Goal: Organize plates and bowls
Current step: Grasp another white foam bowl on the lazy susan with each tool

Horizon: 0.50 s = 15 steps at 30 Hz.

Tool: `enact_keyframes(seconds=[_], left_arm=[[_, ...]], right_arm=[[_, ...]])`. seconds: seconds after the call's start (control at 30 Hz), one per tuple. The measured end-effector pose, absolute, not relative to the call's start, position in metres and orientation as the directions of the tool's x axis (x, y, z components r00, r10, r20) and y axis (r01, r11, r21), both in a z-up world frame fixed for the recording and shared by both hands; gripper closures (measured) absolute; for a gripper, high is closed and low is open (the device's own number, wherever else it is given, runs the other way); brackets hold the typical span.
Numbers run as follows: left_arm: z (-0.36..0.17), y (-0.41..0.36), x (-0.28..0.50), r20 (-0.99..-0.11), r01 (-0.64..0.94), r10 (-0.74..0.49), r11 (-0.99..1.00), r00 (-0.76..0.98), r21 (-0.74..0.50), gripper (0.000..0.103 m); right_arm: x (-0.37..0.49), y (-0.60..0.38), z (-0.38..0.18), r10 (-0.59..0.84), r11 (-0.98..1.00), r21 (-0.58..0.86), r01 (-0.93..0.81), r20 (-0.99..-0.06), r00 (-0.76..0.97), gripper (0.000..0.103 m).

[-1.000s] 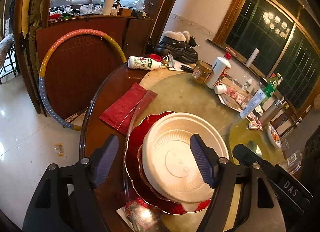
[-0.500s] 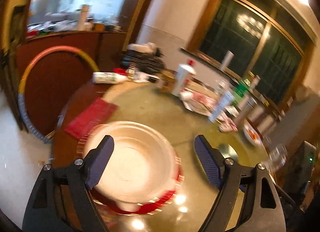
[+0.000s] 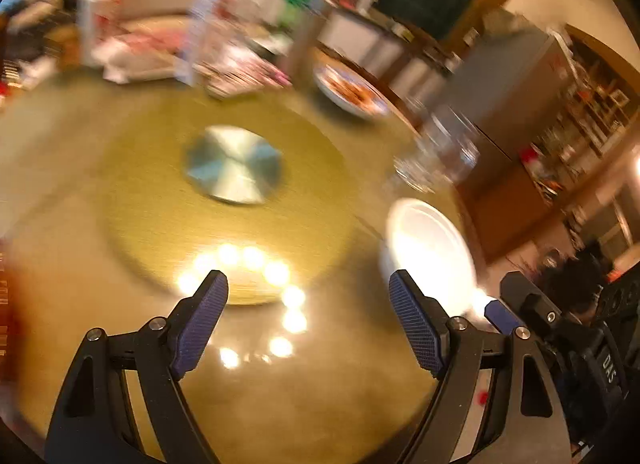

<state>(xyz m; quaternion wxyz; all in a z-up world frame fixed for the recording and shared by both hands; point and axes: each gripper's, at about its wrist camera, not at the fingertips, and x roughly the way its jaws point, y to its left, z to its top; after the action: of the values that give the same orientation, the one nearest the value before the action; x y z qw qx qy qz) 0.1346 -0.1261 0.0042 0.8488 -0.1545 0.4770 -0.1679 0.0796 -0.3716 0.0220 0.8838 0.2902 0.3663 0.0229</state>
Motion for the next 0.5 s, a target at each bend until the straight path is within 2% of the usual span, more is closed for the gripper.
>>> enact_keyframes(seconds=[0.07, 0.17, 0.37, 0.4, 0.43, 0.47, 0.5], left_arm=[[-0.010, -0.158, 0.148, -0.783, 0.152, -0.441, 0.895, 0.438, -0.419, 0.020], [-0.029, -0.190, 0.165, -0.812, 0.133, -0.455, 0.889, 0.366, -0.438, 0.020], [-0.047, -0.219, 0.180, -0.831, 0.110, -0.408, 0.911, 0.378, -0.397, 0.021], [-0.050, -0.222, 0.182, -0.833, 0.108, -0.401, 0.914, 0.381, -0.390, 0.024], [-0.052, -0.225, 0.182, -0.837, 0.117, -0.392, 0.919, 0.382, -0.377, 0.052], [-0.055, -0.233, 0.184, -0.852, 0.161, -0.371, 0.929, 0.370, -0.334, 0.090], [-0.056, -0.239, 0.182, -0.855, 0.226, -0.395, 0.915, 0.336, -0.334, 0.096]], right_arm=[[0.086, -0.410, 0.011, 0.191, 0.817, 0.507, 0.274, -0.687, 0.701, 0.019], [0.098, -0.450, -0.010, 0.173, 0.783, 0.509, 0.359, -0.731, 0.660, 0.020], [0.116, -0.474, -0.043, 0.179, 0.746, 0.519, 0.417, -0.760, 0.625, 0.020], [0.119, -0.474, -0.045, 0.176, 0.749, 0.516, 0.416, -0.760, 0.625, 0.024], [0.122, -0.472, -0.049, 0.174, 0.755, 0.510, 0.412, -0.762, 0.624, 0.030], [0.126, -0.468, -0.054, 0.189, 0.764, 0.504, 0.403, -0.772, 0.607, 0.069], [0.128, -0.462, -0.060, 0.242, 0.760, 0.532, 0.373, -0.764, 0.598, 0.098]])
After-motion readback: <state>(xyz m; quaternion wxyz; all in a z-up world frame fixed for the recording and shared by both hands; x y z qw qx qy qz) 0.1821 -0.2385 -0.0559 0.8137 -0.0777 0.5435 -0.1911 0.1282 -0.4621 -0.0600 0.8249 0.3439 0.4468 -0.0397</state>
